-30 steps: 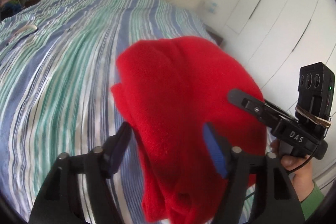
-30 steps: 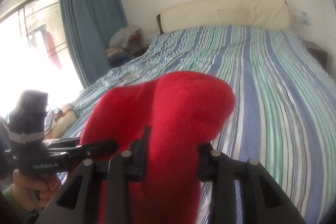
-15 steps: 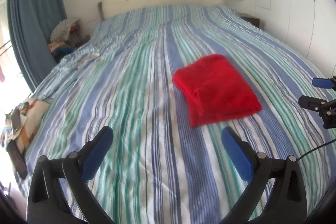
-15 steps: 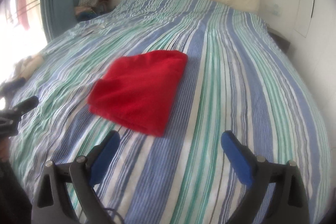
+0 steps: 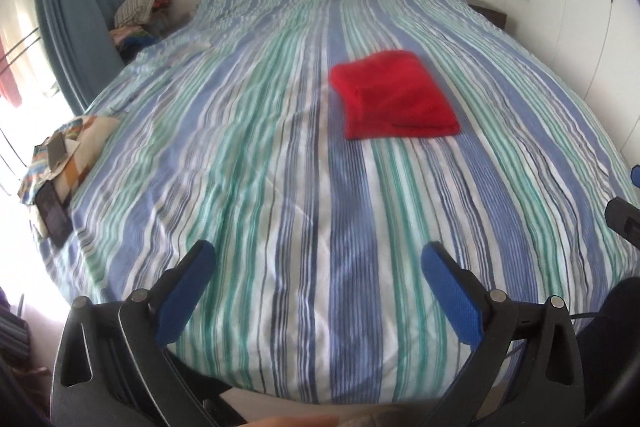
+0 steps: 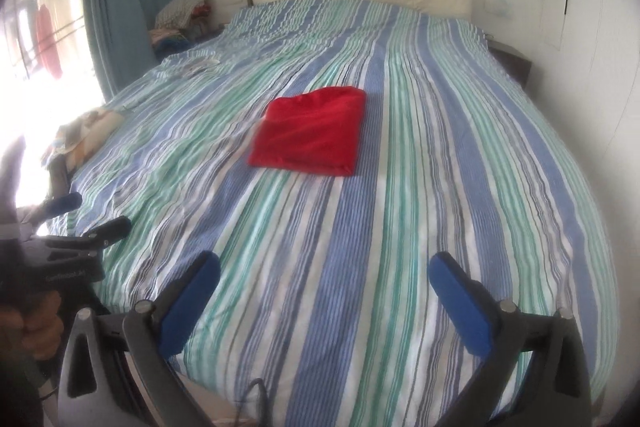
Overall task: Fold small clothes
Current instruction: 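Open both grippers and withdraw from the folded sweater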
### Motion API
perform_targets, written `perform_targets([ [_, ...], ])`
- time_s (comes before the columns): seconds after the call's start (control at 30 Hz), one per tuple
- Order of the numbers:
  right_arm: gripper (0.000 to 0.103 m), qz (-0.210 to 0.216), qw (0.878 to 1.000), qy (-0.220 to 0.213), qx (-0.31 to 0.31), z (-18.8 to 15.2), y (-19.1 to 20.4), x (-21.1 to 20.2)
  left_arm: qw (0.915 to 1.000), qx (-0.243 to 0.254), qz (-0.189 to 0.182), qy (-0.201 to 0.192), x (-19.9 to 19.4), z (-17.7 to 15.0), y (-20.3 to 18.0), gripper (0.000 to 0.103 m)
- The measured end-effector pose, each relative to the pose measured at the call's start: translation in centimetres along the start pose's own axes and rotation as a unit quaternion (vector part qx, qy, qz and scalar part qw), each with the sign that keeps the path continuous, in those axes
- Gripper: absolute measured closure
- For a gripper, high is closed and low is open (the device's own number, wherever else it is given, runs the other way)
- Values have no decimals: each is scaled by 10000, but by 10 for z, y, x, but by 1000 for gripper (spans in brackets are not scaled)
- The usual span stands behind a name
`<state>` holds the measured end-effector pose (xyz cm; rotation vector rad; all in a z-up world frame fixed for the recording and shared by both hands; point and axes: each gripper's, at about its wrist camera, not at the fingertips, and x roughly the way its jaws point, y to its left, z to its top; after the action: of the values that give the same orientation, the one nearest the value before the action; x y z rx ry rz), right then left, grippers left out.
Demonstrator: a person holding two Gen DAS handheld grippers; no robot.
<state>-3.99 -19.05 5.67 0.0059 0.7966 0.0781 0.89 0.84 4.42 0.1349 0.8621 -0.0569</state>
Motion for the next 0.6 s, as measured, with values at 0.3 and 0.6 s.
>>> perform_targets([
  [0.3,0,-227,9997,41,-45,-3,10,1,9997,15,-80,-219,-10,-1,-2,0],
  [0.6,0,-156,9998,-36,-110,6,24,7,9993,-48,125,-348,-13,2,1,0],
])
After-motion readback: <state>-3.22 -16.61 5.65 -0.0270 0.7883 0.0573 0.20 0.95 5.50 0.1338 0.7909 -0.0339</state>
